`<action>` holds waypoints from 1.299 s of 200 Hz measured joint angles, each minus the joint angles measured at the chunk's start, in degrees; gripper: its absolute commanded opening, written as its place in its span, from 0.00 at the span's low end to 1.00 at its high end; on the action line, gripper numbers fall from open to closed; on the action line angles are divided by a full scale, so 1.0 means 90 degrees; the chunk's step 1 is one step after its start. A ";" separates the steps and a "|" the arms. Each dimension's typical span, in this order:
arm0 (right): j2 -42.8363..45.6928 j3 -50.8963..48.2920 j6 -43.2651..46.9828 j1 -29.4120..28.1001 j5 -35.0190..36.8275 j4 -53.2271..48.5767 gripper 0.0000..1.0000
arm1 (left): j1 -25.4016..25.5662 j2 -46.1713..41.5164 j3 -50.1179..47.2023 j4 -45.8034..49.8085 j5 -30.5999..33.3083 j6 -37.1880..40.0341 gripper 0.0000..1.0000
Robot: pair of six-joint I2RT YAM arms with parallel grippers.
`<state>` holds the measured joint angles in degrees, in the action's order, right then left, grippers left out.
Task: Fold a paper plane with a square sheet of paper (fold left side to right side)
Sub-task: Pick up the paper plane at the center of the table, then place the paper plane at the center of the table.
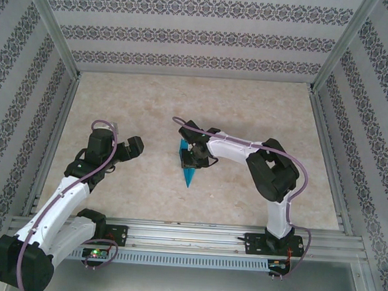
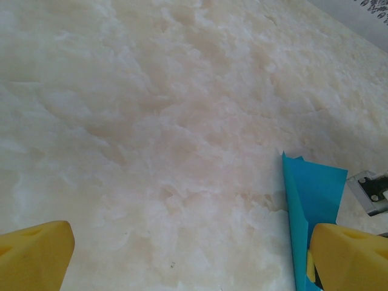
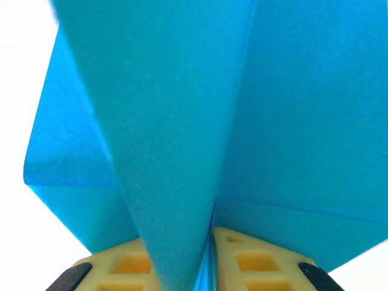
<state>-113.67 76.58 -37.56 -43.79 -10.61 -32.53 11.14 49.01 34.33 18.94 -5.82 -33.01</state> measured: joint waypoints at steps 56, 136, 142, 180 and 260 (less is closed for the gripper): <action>-0.0129 0.0119 -0.0092 -0.0070 0.0121 -0.0097 0.09 | 0.0000 0.0000 -0.0005 0.0000 0.0000 0.0002 1.00; 0.0109 0.1134 -0.0357 0.0070 0.0971 -0.0833 0.00 | -0.0007 -0.0087 -0.0005 0.0000 0.0000 0.0046 1.00; 0.0070 0.1326 -0.0357 0.0117 0.1044 -0.0940 0.00 | -0.0010 -0.0097 -0.0005 0.0000 0.0000 0.0056 1.00; -0.0726 0.2756 -0.0250 0.0493 0.1549 -0.1464 0.00 | -0.0044 -0.0265 -0.0005 0.0007 0.0005 0.0168 1.00; -0.2533 0.4913 0.0277 0.0950 0.1977 -0.2718 0.00 | -0.0044 -0.0311 -0.0153 0.0022 0.0002 0.0199 1.00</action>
<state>-136.46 120.79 -35.07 -35.24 7.18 -56.99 10.74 46.22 32.95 19.14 -5.80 -31.22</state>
